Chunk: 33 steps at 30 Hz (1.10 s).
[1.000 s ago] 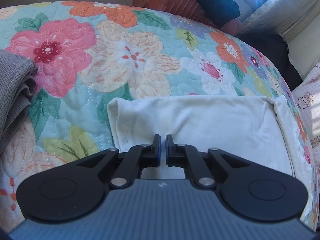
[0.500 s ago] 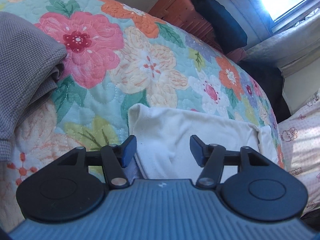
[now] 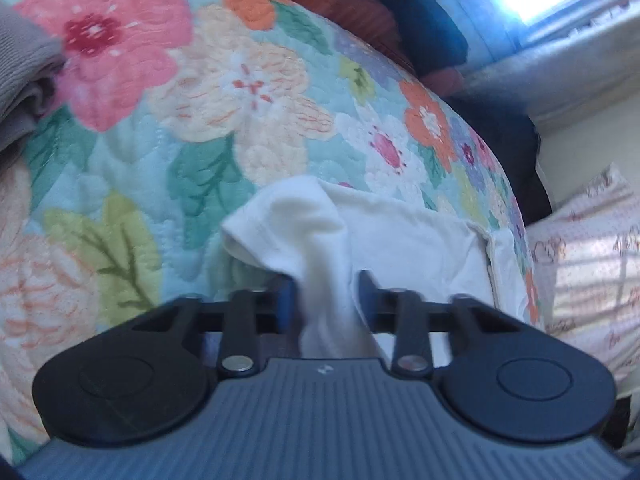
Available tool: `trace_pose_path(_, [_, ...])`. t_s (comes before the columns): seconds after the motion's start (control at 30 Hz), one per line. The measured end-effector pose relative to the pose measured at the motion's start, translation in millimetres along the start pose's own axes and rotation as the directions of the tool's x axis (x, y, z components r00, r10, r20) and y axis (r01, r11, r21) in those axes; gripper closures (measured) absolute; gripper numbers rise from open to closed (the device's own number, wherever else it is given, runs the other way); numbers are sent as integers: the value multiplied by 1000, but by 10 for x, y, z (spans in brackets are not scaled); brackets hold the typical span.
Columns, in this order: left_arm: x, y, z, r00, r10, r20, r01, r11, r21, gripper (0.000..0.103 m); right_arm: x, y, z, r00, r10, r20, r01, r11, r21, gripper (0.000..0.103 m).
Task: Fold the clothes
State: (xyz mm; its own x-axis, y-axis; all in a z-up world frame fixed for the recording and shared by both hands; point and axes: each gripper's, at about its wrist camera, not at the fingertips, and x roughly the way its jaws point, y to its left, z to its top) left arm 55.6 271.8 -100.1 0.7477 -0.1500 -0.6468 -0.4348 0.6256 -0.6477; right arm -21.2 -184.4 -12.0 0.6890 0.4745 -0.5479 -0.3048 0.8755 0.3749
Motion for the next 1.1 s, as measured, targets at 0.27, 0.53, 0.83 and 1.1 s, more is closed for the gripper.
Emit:
trace_pose_path(0.27, [-300,-488,-136,982,34,185,-85,958,273,95,-243,-87,-467,998,58,32,-61,993,103,91])
trace_pose_path(0.53, [-387,-469,-110,974,-9,227,-55,961,273,95,-392,-22,-721,973,226,-35,-212,949,232,91])
trace_pose_path(0.83, [-506,-656,-206,959,23,281,-134,914,383,95,-320,69,-839,957,267,-110,-221,923,314,91])
trace_pose_path(1.1, [-585,-778,-243,938,44,344,-214,853,476,95,-395,143,-788,933,351,-80,-299,881,367,91])
